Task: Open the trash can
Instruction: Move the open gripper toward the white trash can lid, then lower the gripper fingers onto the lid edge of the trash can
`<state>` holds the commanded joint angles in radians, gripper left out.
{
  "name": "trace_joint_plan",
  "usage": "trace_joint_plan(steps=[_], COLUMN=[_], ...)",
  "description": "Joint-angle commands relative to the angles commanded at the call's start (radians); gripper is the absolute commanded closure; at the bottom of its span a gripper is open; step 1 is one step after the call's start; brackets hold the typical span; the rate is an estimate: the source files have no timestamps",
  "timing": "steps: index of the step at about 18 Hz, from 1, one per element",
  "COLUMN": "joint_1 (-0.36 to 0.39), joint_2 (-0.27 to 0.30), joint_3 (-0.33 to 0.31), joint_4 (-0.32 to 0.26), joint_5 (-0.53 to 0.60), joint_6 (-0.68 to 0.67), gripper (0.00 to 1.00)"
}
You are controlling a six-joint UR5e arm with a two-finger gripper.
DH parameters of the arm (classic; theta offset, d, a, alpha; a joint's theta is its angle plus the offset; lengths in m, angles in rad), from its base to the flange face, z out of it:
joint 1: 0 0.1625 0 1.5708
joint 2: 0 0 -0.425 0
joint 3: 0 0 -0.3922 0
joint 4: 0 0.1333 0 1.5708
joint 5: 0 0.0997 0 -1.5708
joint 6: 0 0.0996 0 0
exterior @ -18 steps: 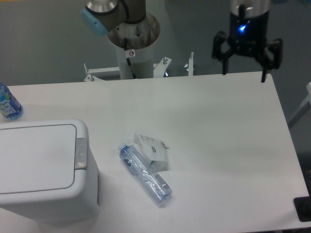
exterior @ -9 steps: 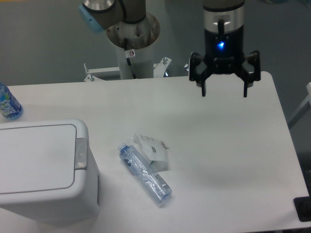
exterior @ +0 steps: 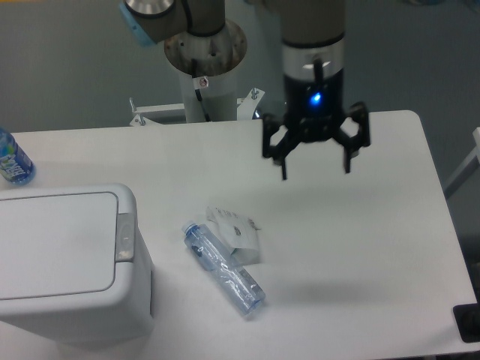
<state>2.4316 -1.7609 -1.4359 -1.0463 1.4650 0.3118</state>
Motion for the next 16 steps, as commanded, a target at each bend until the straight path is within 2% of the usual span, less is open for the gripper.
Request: trace_joint_plan(steps=[3,9,16], joint_1=[-0.057,-0.083,-0.123], joint_2=[-0.029,-0.031,-0.034], joint_3=[0.020,0.011,-0.008], joint_4=[0.003,0.002,0.002], joint_5=[-0.032,-0.241,-0.264], joint_6=[-0.103,-0.215,-0.220], gripper=[0.00,0.00,0.00])
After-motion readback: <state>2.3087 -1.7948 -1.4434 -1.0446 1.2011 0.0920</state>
